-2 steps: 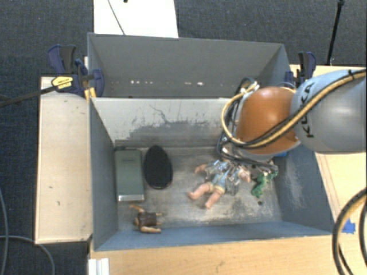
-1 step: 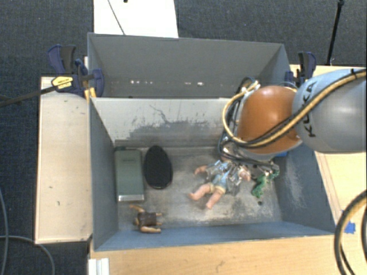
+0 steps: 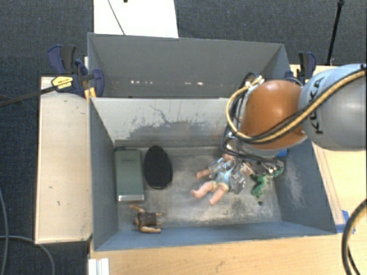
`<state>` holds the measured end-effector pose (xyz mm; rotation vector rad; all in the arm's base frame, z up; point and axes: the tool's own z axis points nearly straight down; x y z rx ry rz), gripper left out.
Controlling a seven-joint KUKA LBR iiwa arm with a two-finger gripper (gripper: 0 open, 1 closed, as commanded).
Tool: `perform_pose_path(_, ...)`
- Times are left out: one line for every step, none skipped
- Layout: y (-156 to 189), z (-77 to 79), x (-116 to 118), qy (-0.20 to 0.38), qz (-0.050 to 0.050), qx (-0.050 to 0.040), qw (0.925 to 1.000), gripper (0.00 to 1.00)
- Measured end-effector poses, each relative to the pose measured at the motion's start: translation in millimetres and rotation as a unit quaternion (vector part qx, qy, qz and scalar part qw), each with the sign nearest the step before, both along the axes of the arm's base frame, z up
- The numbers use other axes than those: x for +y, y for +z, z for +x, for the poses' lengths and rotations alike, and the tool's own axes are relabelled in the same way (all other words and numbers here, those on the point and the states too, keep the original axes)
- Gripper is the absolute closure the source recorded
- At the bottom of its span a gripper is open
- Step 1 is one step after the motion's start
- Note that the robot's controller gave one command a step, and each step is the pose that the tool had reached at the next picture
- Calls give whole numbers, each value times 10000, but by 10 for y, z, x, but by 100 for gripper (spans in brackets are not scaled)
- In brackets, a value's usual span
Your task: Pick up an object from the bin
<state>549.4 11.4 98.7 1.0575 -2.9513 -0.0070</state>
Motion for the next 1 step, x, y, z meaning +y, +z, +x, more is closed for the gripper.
perform_pose_path(226,18,-1,-3,-3,-33,10000,100)
